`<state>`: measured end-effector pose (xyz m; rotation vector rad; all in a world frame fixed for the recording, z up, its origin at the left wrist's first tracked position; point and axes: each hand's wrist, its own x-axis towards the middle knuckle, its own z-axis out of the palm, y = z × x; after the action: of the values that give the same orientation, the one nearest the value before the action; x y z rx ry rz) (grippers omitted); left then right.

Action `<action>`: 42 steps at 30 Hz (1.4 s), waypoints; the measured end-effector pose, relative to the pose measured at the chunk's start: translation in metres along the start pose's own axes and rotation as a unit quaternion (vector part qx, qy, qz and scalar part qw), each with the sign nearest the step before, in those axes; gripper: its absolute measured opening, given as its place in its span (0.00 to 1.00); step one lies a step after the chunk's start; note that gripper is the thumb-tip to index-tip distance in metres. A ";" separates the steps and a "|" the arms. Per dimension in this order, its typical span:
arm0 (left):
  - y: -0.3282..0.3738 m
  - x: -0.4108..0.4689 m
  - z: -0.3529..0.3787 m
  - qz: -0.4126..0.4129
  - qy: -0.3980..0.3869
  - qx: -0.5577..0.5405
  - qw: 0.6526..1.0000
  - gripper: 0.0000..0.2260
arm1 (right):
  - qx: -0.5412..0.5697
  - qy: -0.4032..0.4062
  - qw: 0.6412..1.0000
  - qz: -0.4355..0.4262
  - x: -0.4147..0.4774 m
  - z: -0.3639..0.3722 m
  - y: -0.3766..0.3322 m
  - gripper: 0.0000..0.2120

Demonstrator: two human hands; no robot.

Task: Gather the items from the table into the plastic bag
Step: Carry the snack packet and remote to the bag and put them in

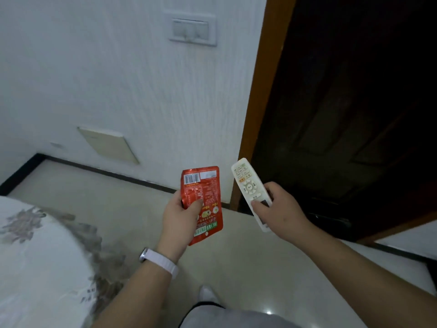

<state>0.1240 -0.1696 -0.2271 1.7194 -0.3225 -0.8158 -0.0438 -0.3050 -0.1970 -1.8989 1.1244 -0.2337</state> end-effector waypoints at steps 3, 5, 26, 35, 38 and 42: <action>0.022 0.042 -0.026 0.015 0.028 -0.023 0.999 0.10 | -0.012 -0.032 0.998 -0.043 0.035 0.024 -0.041 0.12; 0.031 0.061 -0.041 0.018 0.046 -0.034 0.998 0.11 | -0.023 -0.064 0.995 -0.067 0.053 0.040 -0.063 0.11; 0.104 0.257 -0.180 -0.021 0.365 -0.088 0.927 0.12 | -0.031 -0.285 0.936 -0.204 0.386 0.189 -0.238 0.08; 0.084 0.269 -0.255 -0.077 0.502 -0.156 0.847 0.13 | -0.079 -0.399 0.877 -0.256 0.410 0.299 -0.316 0.09; 0.065 0.277 -0.294 -0.085 0.531 -0.179 0.824 0.13 | -0.116 -0.414 0.857 -0.283 0.412 0.345 -0.341 0.07; 0.055 0.297 -0.355 -0.077 0.544 -0.200 0.811 0.12 | -0.147 -0.434 0.838 -0.296 0.407 0.404 -0.381 0.08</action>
<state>0.5850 -0.1017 -0.2417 1.5404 0.7358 0.1028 0.6428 -0.3082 -0.2468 -2.2040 -0.0636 0.4708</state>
